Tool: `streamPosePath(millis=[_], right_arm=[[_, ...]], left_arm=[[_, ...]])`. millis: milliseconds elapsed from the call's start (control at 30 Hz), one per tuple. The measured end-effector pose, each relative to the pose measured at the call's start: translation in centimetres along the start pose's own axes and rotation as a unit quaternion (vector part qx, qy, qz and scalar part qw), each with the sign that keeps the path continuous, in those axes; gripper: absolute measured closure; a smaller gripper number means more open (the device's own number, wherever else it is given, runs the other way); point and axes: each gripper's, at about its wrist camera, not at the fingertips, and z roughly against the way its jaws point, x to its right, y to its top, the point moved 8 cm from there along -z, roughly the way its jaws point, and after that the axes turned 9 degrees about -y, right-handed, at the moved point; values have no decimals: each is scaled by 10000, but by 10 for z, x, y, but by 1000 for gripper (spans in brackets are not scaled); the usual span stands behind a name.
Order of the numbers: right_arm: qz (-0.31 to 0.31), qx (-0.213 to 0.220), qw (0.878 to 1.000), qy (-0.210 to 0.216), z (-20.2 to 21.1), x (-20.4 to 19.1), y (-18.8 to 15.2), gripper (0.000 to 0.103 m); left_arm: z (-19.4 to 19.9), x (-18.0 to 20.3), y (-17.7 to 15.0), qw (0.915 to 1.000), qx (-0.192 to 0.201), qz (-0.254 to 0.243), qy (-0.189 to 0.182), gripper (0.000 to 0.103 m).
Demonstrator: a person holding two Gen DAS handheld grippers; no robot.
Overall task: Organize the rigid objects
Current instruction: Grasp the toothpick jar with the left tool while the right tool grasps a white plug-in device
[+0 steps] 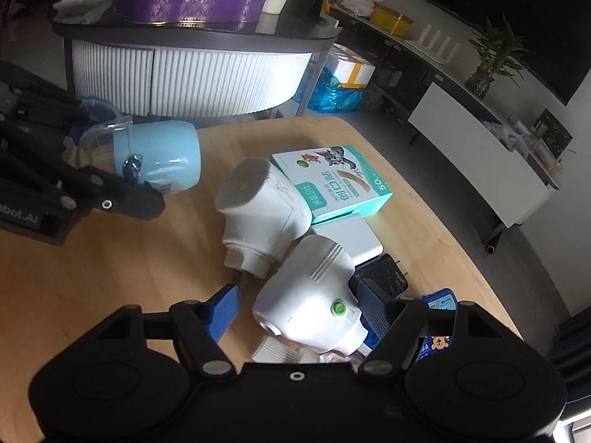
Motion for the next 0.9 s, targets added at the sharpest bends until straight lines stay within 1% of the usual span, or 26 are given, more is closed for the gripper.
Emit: streamPosePath(millis=[100,167,233,333,400,500,533,600,633,667,700,767,800,833,900], right_arm=[[-163,-8,9999,10,-6,3,-1,25],[-106,31,9999,15,-10,2,-3,24],[-128,47,9999,-87,-12,1,-3,25],[-375,29,9991,-190,-9,2,-2,28],[-689,61,9976,-58,-1,1,-4,28],[-1181,180,9928,2,16,0,-9,28],[-1450,253,9891,46,25,1,-10,28],[-2011,401,9786,152,44,6,-11,42],[-2308,455,9718,187,52,9,-10,53],[-2598,470,9642,237,59,13,-11,54],[-2747,414,9604,232,63,13,-13,55],[-2806,364,9591,95,69,11,-18,55],[-2912,361,9560,84,72,11,-21,55],[-3118,374,9493,125,76,13,-24,55],[-3655,428,9295,232,85,20,-31,56]], left_arm=[[-1,-1,-1,10000,-6,46,-2,53],[0,-1,-1,10000,2,56,17,53],[0,-3,-1,10000,13,72,54,53],[1,-4,-1,9999,30,90,70,53],[2,-4,0,9999,37,89,69,53],[3,-3,0,9999,63,74,50,53],[3,-2,0,9999,78,69,44,53],[5,-1,1,9999,103,46,48,53],[5,1,1,9999,102,34,33,53],[5,2,1,10000,94,25,20,53],[5,3,0,10000,79,11,26,53],[7,5,-2,10000,69,-33,41,53],[10,6,-2,10000,68,-55,44,53],[12,8,-1,9999,82,-76,38,53],[17,11,-1,9999,119,-83,20,53]])
